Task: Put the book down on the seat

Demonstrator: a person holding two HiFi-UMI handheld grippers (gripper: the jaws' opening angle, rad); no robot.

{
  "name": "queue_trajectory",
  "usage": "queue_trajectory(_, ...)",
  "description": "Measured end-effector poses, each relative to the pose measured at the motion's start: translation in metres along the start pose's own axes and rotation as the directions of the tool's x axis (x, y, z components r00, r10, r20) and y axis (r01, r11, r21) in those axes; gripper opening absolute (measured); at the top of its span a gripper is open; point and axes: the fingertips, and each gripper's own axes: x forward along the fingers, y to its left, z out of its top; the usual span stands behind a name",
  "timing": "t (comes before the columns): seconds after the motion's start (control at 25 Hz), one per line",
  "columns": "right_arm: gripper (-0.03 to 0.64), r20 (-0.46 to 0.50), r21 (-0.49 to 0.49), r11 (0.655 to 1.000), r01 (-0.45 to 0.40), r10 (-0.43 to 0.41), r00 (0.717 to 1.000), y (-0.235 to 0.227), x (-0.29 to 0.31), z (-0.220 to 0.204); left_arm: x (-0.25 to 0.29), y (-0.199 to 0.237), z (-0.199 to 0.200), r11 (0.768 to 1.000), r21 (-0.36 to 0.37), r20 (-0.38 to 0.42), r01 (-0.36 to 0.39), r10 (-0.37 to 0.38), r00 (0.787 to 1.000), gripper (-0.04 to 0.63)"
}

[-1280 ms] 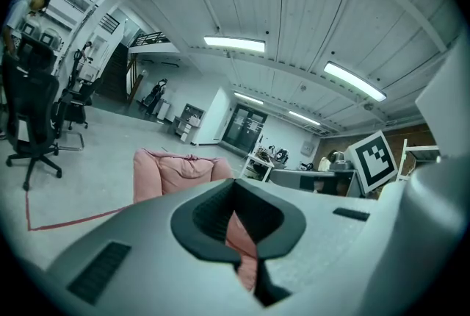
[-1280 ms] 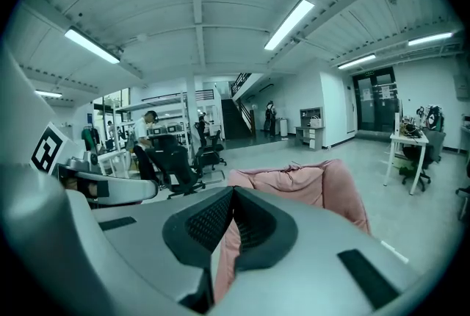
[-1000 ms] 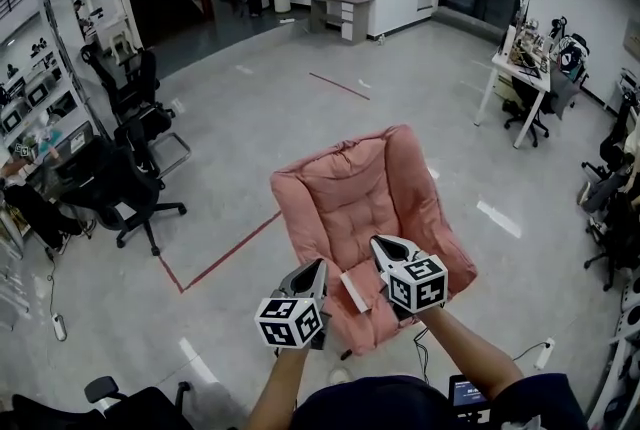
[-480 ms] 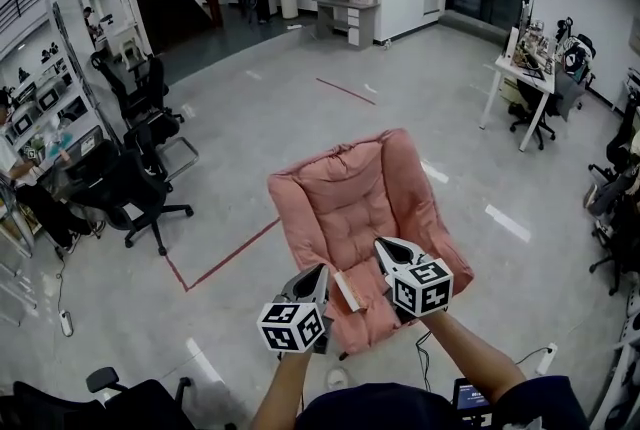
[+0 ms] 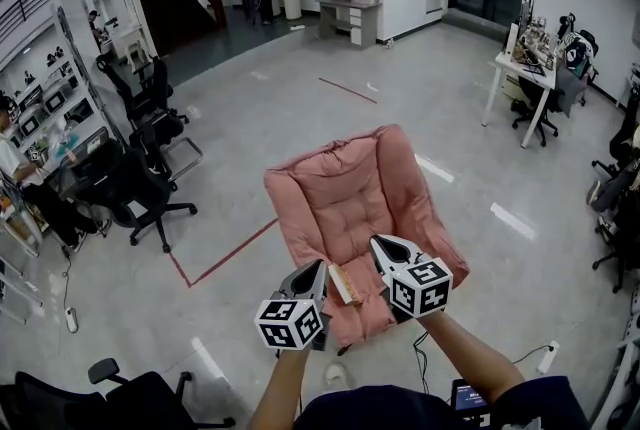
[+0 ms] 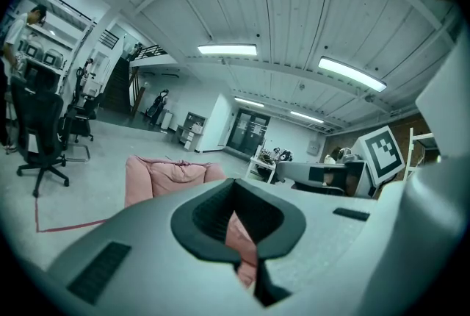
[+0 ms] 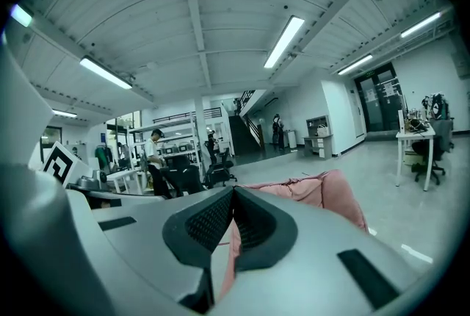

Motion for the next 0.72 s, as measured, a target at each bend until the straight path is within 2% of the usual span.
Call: queue_trajectory(0.72, 0.020, 0.057, -0.052, 0.997, -0.055, 0.058, 0.997, 0.008, -0.070, 0.008, -0.032, -0.064, -0.010, 0.999, 0.030, 0.038, -0.031, 0.030, 0.999, 0.005)
